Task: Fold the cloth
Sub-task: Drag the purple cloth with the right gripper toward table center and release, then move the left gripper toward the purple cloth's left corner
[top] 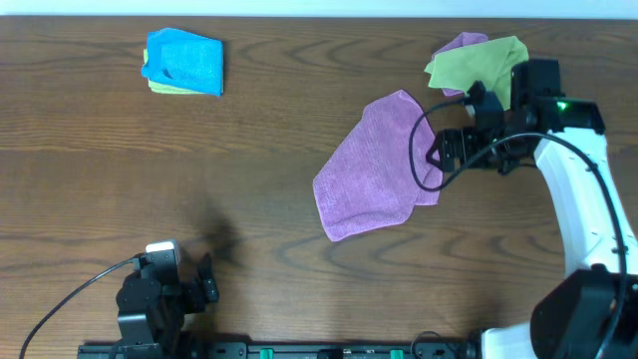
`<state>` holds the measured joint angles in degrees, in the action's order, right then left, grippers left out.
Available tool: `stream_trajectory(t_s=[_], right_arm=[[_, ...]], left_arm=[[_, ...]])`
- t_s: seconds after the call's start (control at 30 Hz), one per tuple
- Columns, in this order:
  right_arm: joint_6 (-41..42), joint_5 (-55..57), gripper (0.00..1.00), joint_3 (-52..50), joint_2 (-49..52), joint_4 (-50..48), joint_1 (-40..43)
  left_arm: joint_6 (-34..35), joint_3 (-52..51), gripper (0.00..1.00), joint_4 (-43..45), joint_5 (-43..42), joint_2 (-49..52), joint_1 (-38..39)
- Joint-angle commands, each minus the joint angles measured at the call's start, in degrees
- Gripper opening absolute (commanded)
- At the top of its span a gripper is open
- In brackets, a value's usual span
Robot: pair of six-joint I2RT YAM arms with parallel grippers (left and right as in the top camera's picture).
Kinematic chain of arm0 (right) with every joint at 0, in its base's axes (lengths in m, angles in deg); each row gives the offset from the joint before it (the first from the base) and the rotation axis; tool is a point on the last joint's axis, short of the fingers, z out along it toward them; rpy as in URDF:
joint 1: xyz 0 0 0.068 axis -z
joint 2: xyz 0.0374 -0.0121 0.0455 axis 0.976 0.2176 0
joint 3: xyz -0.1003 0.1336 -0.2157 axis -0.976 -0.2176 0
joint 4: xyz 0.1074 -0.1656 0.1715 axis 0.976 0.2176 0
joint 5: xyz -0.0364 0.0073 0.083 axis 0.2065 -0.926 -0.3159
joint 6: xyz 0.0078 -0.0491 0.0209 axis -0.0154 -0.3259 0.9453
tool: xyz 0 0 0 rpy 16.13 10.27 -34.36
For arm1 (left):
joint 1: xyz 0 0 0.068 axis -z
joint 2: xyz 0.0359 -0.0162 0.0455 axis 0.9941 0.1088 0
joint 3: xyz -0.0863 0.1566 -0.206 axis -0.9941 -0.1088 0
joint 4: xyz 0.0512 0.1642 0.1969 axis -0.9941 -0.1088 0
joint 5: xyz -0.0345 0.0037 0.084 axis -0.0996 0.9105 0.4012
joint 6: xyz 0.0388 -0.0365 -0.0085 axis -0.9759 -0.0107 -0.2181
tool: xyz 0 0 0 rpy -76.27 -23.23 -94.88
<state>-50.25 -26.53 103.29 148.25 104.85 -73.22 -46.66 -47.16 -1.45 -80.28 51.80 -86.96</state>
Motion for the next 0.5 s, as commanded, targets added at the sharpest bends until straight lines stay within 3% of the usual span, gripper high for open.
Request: stream_trajectory(t_s=[0.0, 0.17, 0.3, 0.47], right_arm=[[0.50, -5.64, 0.97, -4.55, -0.79, -0.44, 3.02], [0.46, -13.29, 0.96, -12.76, -0.79, -5.25, 8.22], [0.50, -17.29, 0.92, -18.29, -0.79, -9.03, 11.37], [0.59, -17.90, 0.89, -23.47, -0.79, -12.90, 12.81]], left_arm=[[-0.63, -1.31, 0.95, -0.61, 1.46, -0.28, 0.26], [3.41, -1.31, 0.95, 2.71, 0.83, -0.28, 0.26], [4.09, -0.87, 0.95, 8.31, -5.81, 0.28, 0.26], [10.88, 3.15, 0.96, 10.95, -8.83, 6.99, 0.28]])
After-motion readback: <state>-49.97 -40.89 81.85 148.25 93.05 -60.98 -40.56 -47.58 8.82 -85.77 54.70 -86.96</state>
